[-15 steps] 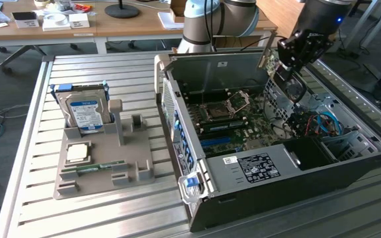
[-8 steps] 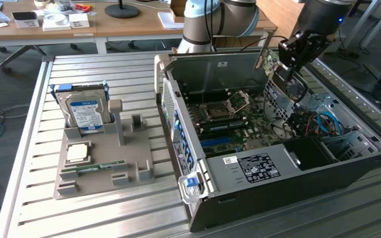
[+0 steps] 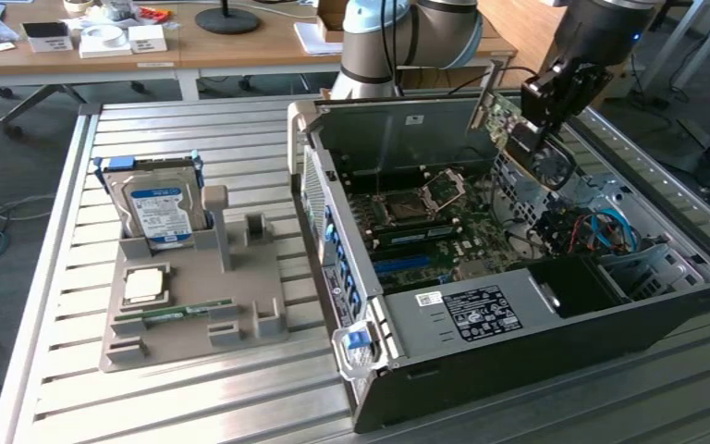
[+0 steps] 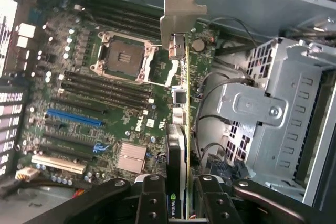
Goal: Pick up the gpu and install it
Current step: 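Insert the gpu into the slot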
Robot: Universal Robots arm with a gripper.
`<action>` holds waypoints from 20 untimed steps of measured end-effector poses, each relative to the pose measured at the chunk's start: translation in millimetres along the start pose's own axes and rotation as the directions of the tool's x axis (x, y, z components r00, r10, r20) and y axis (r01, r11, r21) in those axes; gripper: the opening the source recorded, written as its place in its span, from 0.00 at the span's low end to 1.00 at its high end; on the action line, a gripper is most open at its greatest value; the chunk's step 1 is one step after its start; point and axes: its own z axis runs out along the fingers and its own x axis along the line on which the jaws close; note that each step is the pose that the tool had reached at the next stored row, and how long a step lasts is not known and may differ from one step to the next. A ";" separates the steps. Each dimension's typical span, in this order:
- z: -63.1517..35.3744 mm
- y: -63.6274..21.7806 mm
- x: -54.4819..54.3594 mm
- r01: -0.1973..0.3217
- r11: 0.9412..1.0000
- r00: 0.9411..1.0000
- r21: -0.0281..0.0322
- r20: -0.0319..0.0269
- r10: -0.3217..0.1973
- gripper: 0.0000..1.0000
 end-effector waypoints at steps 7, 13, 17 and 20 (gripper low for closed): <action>0.2 0.1 0.3 0.087 0.996 0.996 -0.001 -0.004 -0.087 0.27; 0.4 0.1 0.5 0.167 0.986 0.986 -0.002 -0.007 -0.167 0.27; 0.6 0.1 0.5 0.222 0.975 0.975 -0.003 -0.009 -0.222 0.27; 0.8 0.1 0.5 0.266 0.964 0.964 -0.004 -0.011 -0.266 0.27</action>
